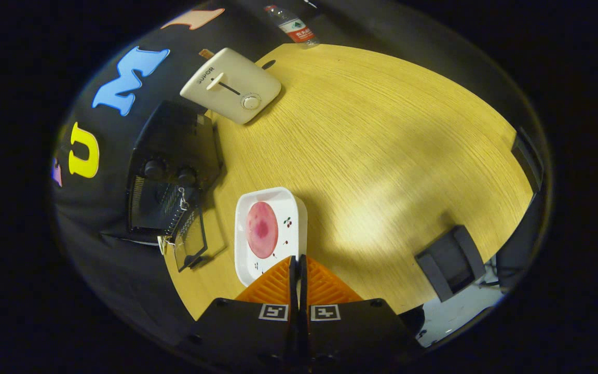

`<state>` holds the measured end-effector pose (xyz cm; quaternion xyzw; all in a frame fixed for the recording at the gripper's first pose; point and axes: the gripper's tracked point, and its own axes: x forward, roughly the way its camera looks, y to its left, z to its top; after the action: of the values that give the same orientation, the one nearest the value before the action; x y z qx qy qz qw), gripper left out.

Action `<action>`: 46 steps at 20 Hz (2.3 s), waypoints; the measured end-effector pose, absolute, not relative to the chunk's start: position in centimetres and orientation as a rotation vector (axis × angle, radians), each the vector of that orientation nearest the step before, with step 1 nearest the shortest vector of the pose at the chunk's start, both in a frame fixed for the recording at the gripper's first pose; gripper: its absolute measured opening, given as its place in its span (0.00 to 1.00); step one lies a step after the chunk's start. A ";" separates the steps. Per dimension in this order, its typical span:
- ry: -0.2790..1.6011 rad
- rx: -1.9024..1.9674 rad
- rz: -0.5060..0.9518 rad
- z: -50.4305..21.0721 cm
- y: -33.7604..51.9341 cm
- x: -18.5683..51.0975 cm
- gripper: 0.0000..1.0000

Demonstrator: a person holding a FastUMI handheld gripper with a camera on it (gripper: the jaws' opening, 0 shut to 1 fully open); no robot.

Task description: Open the toaster oven, put the food inside, and close the toaster oven door.

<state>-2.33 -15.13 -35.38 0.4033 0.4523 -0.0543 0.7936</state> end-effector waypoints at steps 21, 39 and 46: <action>0.818 1.047 0.135 -28.0 -1.3 3.2 0.02; 0.621 1.297 -0.024 -31.7 1.4 20.9 0.02; 0.592 1.236 -0.059 -32.3 2.2 21.8 0.04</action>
<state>21.76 2.19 -32.29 0.5709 0.2734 -0.0270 0.7737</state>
